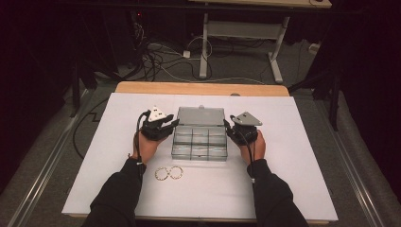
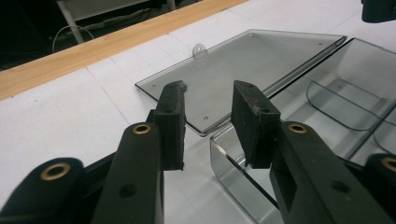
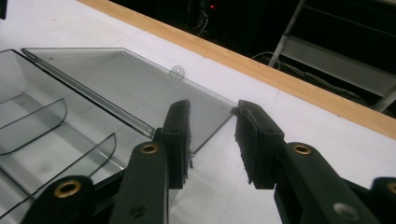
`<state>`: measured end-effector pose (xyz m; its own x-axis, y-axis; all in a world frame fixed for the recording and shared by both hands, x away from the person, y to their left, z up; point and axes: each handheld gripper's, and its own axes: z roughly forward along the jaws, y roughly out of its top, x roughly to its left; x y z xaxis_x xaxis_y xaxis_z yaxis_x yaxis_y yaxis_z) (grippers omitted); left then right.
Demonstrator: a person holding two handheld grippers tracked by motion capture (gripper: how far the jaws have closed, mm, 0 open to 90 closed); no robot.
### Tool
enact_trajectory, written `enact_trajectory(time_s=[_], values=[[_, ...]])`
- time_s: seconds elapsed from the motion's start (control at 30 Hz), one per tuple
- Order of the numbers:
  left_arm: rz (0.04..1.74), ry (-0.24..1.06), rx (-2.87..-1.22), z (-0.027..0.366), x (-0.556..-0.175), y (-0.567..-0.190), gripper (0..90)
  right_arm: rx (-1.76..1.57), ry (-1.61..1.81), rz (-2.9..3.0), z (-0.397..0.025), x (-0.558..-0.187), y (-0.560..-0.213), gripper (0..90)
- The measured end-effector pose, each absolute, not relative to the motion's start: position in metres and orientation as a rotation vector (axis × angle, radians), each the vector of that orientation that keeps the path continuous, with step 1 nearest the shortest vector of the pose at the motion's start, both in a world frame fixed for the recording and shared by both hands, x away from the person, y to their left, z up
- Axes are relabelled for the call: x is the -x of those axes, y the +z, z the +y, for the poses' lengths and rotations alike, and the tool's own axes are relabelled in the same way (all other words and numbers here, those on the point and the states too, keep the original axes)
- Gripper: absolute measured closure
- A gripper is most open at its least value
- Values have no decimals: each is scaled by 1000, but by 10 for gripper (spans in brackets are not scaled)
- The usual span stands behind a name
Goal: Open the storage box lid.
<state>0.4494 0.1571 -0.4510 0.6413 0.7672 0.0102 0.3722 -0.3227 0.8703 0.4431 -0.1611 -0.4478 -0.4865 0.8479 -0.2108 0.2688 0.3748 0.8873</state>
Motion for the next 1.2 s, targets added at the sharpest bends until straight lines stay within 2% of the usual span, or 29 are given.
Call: enact_trajectory(time_s=[0.33, 0.5, 0.73, 0.8, 1.0, 1.2], values=[[820, 591, -2012, 157, -435, -442, 550, -903, 1100, 1972, -163, -428, -434, 583], [776, 610, -2042, 159, -426, -437, 467, -885, 1115, 1991, -166, -420, -430, 501], [708, 643, -2094, 162, -409, -432, 397, -839, 1136, 1998, -173, -406, -430, 353], [694, 677, -2095, 164, -403, -431, 345, -848, 1158, 2002, -176, -403, -429, 322], [688, 681, -2069, 166, -386, -429, 231, -857, 1187, 2010, -185, -391, -423, 286], [629, 685, -2078, 171, -367, -429, 215, -875, 1223, 2005, -196, -374, -419, 226]])
